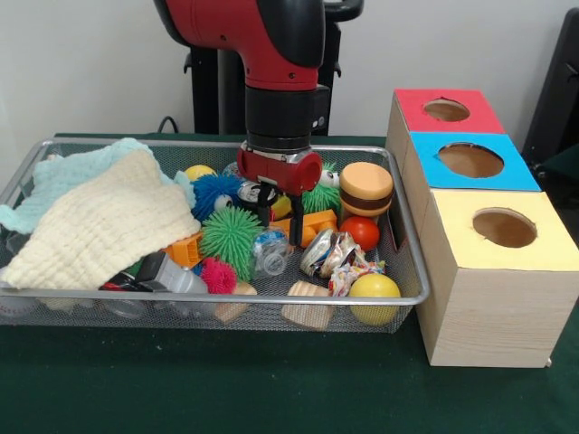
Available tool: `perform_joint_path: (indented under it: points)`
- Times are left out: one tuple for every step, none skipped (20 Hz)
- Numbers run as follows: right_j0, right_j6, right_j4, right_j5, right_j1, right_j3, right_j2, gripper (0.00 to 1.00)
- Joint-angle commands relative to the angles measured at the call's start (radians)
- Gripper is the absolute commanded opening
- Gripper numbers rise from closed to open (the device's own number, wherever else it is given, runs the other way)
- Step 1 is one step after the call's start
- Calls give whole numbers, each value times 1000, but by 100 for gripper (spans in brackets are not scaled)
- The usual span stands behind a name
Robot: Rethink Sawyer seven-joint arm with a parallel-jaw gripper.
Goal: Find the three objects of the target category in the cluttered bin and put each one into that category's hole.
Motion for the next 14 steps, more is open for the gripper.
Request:
perform_joint_path:
  points:
    - [-22,134,-27,-21,30,-93,46,100]
    - [-22,134,-26,-17,28,-93,45,100]
    - [-22,134,-26,-15,26,-92,46,100]
    - [-23,135,-26,-14,26,-92,47,100]
    - [-24,136,-24,-9,25,-92,48,100]
    - [-22,131,-22,1,24,-93,45,100]
    - [-20,125,-26,4,23,-95,43,100]
    - [-21,122,-26,8,22,-95,44,100]
    - [-17,118,-26,11,21,-96,39,100]
    - [-16,117,-29,6,20,-96,38,100]
    - [-19,122,-25,11,19,-93,41,100]
    - [-25,133,-19,9,21,-91,46,100]
    - [-21,133,-19,4,26,-93,43,100]
    - [-19,124,-28,-1,27,-96,40,100]
